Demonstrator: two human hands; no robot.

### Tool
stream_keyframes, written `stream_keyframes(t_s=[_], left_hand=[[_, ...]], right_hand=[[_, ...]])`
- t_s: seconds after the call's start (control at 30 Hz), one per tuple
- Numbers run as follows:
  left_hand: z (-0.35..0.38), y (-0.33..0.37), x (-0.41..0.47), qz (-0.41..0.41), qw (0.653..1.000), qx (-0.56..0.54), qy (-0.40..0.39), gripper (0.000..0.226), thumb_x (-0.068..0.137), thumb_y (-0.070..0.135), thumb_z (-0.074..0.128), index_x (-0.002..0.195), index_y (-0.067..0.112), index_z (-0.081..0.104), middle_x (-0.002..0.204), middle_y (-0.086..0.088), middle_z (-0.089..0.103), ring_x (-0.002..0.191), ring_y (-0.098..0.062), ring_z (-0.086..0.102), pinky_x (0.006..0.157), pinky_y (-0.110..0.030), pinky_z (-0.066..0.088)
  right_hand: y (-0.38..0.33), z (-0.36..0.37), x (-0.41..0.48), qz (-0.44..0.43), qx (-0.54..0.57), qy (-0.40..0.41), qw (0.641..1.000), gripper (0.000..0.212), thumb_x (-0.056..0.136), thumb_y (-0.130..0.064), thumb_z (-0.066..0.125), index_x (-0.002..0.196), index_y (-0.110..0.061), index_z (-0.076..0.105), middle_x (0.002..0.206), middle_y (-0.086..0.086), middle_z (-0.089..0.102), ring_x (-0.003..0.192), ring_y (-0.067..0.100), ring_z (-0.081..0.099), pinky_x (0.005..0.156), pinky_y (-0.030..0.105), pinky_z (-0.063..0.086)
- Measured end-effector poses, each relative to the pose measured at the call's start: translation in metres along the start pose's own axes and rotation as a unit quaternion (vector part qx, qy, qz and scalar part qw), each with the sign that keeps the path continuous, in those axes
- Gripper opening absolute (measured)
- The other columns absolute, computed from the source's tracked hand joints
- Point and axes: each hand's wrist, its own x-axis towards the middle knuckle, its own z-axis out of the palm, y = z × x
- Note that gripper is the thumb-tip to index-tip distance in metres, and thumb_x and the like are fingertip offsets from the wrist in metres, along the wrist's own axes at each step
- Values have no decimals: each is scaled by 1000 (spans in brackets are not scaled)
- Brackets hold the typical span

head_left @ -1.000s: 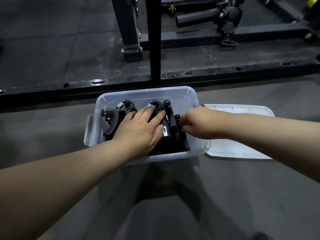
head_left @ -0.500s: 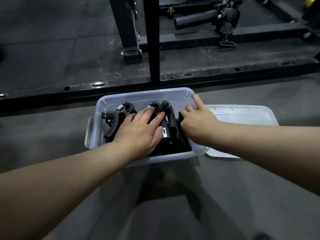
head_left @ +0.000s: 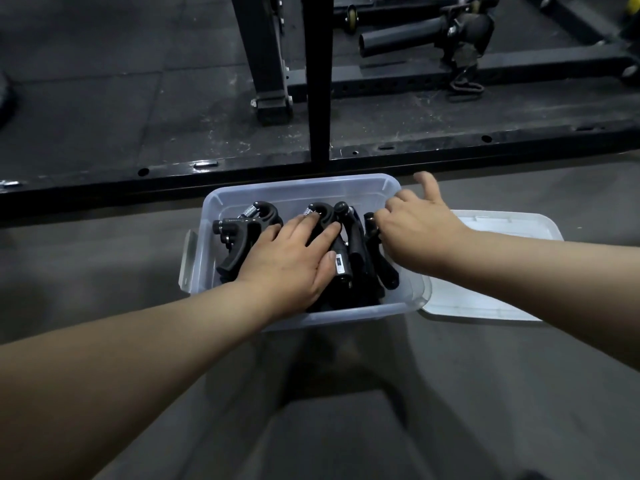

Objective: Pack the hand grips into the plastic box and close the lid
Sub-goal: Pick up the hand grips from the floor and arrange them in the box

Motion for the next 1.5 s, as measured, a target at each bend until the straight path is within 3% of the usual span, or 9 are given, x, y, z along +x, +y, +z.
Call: stream_keyframes(t_s=[0.17, 0.3, 0.57, 0.7, 0.87, 1.07, 1.2, 1.3, 1.5], left_hand=[[0, 0, 0, 4, 1000, -9, 0, 62, 95, 49, 17, 150, 26, 37, 151, -12, 41, 140, -27, 36, 108, -49, 35], [-6, 1, 2, -12, 1000, -28, -6, 62, 94, 52, 18, 149, 30, 36, 152, -4, 40, 141, -21, 33, 112, -47, 28], [-44, 26, 28, -24, 959, -283, -19, 52, 78, 59, 37, 121, 31, 46, 110, 7, 65, 110, -22, 57, 99, -45, 37], [-39, 42, 37, -101, 876, -469, -37, 38, 74, 57, 56, 98, 29, 46, 88, 4, 59, 101, -34, 60, 85, -45, 50], [-39, 34, 43, -139, 887, -440, -13, 37, 68, 45, 53, 97, 22, 51, 82, 6, 60, 81, -18, 65, 62, -28, 46], [-37, 32, 36, -215, 838, -502, 6, 10, 77, 23, 63, 87, 20, 62, 78, 9, 66, 73, -8, 62, 65, -22, 44], [-36, 28, 28, -286, 747, -595, 80, 15, 75, 20, 65, 87, 12, 66, 74, 1, 66, 65, -9, 60, 63, -24, 49], [-34, 23, 23, -321, 713, -609, 136, 22, 68, 24, 62, 86, 11, 64, 73, -1, 65, 61, -16, 60, 56, -32, 52], [-32, 32, 17, -307, 690, -636, 158, 28, 67, 22, 61, 89, 5, 59, 77, -7, 62, 52, -21, 55, 46, -29, 45]], right_hand=[[11, -21, -3, 9, -4, 91, 996, 21, 79, -30, 53, 80, -9, 55, 77, 11, 59, 71, 31, 55, 84, 44, 40], [24, -43, -5, 50, 120, 87, 988, 28, 88, -38, 46, 92, -11, 47, 83, 4, 47, 66, 31, 50, 54, 33, 35], [16, -70, -4, 9, 293, 106, 950, 34, 87, -43, 46, 105, -15, 53, 108, 6, 55, 88, 29, 58, 79, 42, 49], [11, -73, 3, -60, 292, 149, 943, 27, 92, -33, 51, 109, -12, 53, 103, 0, 47, 83, 27, 56, 77, 39, 47], [10, -63, 3, -75, 375, 139, 913, 32, 94, -38, 52, 118, -15, 54, 99, -7, 48, 89, 9, 48, 80, 21, 39], [7, -34, 17, 225, 655, 5, 721, 28, 84, -33, 42, 104, -16, 51, 95, 9, 67, 89, 28, 67, 81, 51, 56], [-11, -23, 16, 274, 549, -204, 762, 36, 79, -36, 52, 106, -14, 54, 98, 11, 60, 90, 31, 59, 69, 39, 55], [-28, -25, 15, 247, 595, -297, 705, 29, 89, -35, 51, 104, -12, 59, 93, 8, 65, 84, 25, 61, 71, 32, 52], [-30, -23, 14, 271, 621, -299, 672, 26, 91, -33, 52, 96, -9, 60, 89, 11, 67, 79, 30, 67, 79, 43, 57]])
